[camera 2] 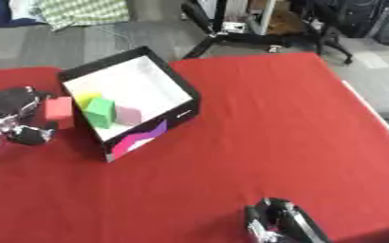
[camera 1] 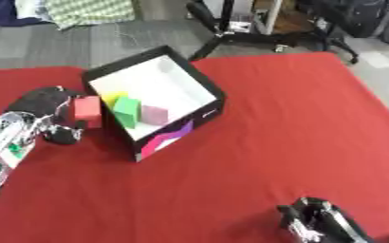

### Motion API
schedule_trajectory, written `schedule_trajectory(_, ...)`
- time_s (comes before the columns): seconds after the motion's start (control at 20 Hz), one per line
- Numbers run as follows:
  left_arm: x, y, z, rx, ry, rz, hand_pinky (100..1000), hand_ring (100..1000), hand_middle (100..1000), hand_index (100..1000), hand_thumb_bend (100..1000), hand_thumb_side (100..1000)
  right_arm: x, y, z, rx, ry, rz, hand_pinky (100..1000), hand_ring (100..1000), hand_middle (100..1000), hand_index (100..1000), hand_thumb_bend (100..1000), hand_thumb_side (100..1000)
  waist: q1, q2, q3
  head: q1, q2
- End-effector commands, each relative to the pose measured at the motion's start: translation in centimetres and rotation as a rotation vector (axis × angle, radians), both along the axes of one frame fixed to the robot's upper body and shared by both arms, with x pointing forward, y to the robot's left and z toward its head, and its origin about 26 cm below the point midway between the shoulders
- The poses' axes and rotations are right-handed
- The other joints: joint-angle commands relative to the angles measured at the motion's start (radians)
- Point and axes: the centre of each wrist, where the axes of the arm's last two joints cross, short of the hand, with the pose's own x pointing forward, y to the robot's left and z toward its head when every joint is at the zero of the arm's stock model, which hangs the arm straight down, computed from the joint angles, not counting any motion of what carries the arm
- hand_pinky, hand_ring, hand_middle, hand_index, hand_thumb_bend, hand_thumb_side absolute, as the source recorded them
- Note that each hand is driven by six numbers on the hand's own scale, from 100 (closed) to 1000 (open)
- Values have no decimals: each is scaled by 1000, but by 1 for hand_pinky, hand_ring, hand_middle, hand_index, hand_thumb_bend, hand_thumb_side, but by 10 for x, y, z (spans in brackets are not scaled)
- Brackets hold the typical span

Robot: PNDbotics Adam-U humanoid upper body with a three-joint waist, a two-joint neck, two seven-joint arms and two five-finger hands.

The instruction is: Pick up objects on the table and place them in the box.

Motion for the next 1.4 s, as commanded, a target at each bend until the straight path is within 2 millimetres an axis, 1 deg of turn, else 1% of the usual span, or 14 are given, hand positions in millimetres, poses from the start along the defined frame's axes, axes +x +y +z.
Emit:
schedule_trajectory(0.05, -11, 1, 48, -52, -167, -23, 612, 315, 258, 630, 100, 256, -1, -3, 3, -14, -10, -4, 857, 469, 231, 461, 100, 201, 6, -28, 0, -4, 1)
schedule_trajectory(0.2, -17, -17, 67, -127, -234, -57, 610, 317, 262, 635, 100, 267, -1, -3, 2, -16, -7, -1, 857, 469, 231, 461, 100, 201, 6, -33, 0, -3, 1)
schedule_trajectory(0.3, -16, -36, 66, -157, -234, -88, 621, 338, 285, 655, 100, 262, -1, -3, 2, -15, -7, 3, 858, 469, 232, 461, 100, 200, 5, -34, -2, -2, -2)
schedule_trajectory(0.4, -9, -55, 56, -171, -205, -105, 622, 346, 295, 663, 100, 258, -1, -3, 3, -12, -9, 6, 858, 469, 232, 461, 100, 200, 3, -34, -6, -4, -4)
schedule_trajectory(0.55, 8, -76, 29, -172, -150, -94, 627, 373, 327, 683, 100, 251, 1, -1, 4, -3, -16, 13, 858, 469, 232, 461, 100, 200, -1, -28, -16, -3, -9)
schedule_trajectory(0.7, 27, -85, 2, -143, -156, -39, 640, 411, 374, 713, 100, 249, 3, 1, 6, 6, -20, 20, 858, 469, 232, 461, 100, 200, -5, -22, -26, -1, -12)
schedule_trajectory(0.75, 32, -86, -6, -134, -172, -12, 663, 465, 444, 753, 100, 248, 4, 2, 6, 8, -21, 23, 858, 469, 232, 461, 100, 200, -6, -20, -29, 0, -12)
schedule_trajectory(0.85, 41, -86, -21, -122, -200, 40, 688, 523, 510, 800, 100, 274, 5, 3, 6, 13, -21, 28, 858, 469, 232, 461, 100, 200, -8, -18, -32, 1, -12)
schedule_trajectory(0.95, 46, -87, -32, -118, -214, 64, 719, 595, 608, 865, 100, 602, 6, 4, 7, 15, -21, 32, 858, 469, 232, 461, 100, 200, -8, -18, -34, -1, -13)
schedule_trajectory(1.0, 47, -87, -34, -118, -216, 66, 730, 614, 642, 884, 100, 699, 6, 4, 7, 16, -21, 33, 858, 469, 232, 461, 100, 200, -8, -18, -34, -2, -14)
schedule_trajectory(1.05, 48, -87, -35, -123, -217, 65, 759, 673, 735, 924, 100, 934, 6, 4, 7, 16, -21, 34, 858, 469, 232, 461, 100, 200, -8, -19, -34, -3, -14)
schedule_trajectory(1.15, 48, -88, -35, -139, -221, 59, 786, 733, 807, 962, 100, 1000, 6, 3, 7, 17, -21, 33, 858, 469, 232, 461, 100, 200, -8, -20, -34, -3, -14)
schedule_trajectory(1.25, 46, -89, -31, -170, -225, 47, 803, 765, 852, 987, 100, 1000, 6, 3, 7, 17, -22, 33, 858, 469, 232, 461, 100, 199, -8, -21, -33, -4, -15)
schedule_trajectory(1.4, 43, -90, -23, -225, -252, 31, 802, 771, 872, 1000, 100, 1000, 6, 3, 7, 16, -21, 32, 858, 469, 232, 461, 100, 199, -7, -22, -33, -4, -15)
